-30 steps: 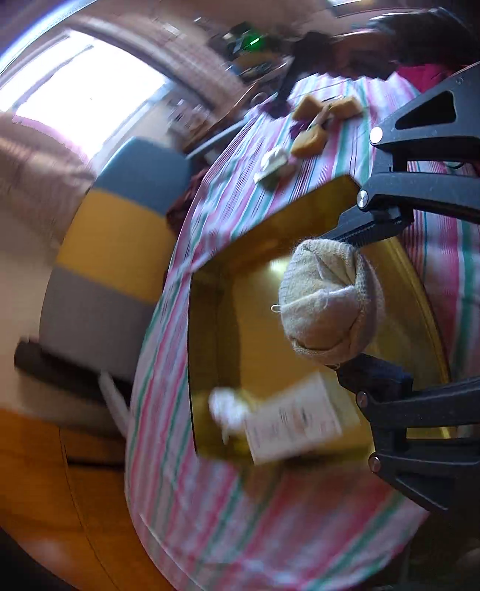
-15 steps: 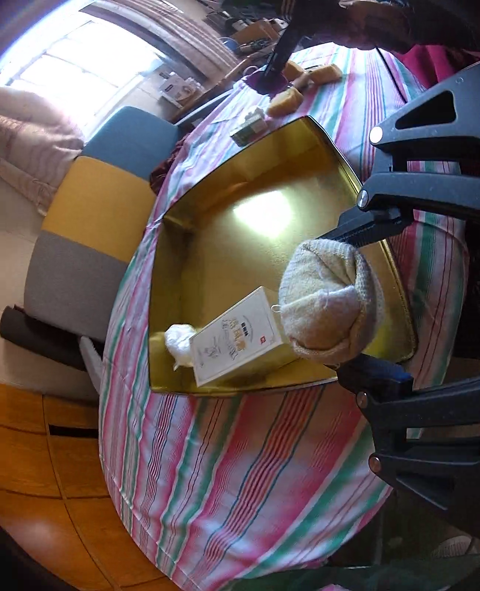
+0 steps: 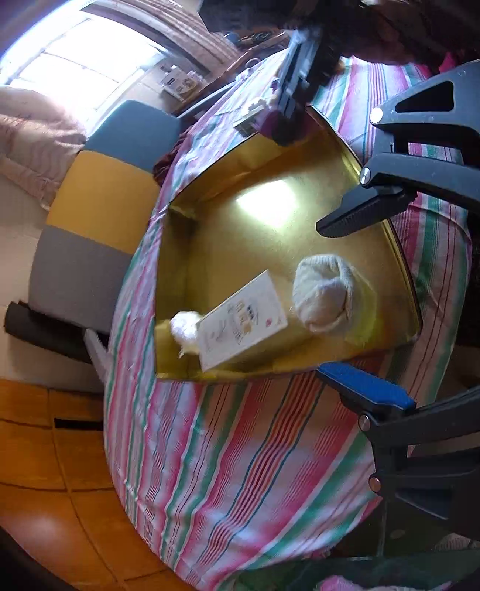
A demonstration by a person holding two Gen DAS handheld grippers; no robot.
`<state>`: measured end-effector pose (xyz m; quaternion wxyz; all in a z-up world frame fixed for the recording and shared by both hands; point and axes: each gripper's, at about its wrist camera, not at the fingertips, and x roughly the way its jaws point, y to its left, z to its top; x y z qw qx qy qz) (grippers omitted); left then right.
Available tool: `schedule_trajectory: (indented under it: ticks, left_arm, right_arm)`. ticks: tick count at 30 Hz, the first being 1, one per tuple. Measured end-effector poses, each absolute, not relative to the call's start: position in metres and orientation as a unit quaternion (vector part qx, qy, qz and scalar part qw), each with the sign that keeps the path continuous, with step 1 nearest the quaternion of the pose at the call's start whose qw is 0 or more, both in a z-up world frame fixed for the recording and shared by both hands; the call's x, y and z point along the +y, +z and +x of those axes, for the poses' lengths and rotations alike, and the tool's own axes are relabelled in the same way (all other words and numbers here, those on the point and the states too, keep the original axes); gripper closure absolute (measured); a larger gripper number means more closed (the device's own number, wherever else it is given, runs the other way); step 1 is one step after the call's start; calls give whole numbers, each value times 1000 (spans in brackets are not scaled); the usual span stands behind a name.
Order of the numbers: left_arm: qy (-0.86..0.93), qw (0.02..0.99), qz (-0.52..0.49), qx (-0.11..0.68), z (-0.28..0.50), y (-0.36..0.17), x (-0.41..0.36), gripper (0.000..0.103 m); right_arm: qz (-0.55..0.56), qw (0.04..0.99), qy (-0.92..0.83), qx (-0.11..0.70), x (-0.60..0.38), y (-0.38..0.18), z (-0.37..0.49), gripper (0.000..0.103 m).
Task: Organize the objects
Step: 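Place the cloth pouch in the gold tray with the left gripper, then lower the purple packet into the gold tray and open the right gripper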
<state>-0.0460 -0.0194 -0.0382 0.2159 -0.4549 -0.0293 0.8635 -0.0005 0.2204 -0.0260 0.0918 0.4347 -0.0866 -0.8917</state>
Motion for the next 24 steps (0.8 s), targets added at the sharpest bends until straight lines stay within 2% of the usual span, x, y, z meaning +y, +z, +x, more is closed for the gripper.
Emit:
schedule_trajectory:
  ticks: [13, 24]
  left_arm:
    - [893, 159, -412, -87, -54, -16, -72, 34]
    - [882, 152, -435, -104, -60, -33, -83, 43]
  right_arm:
    - [473, 138, -869, -43, 154, -47, -20, 70]
    - [522, 173, -834, -36, 113, -80, -32, 65]
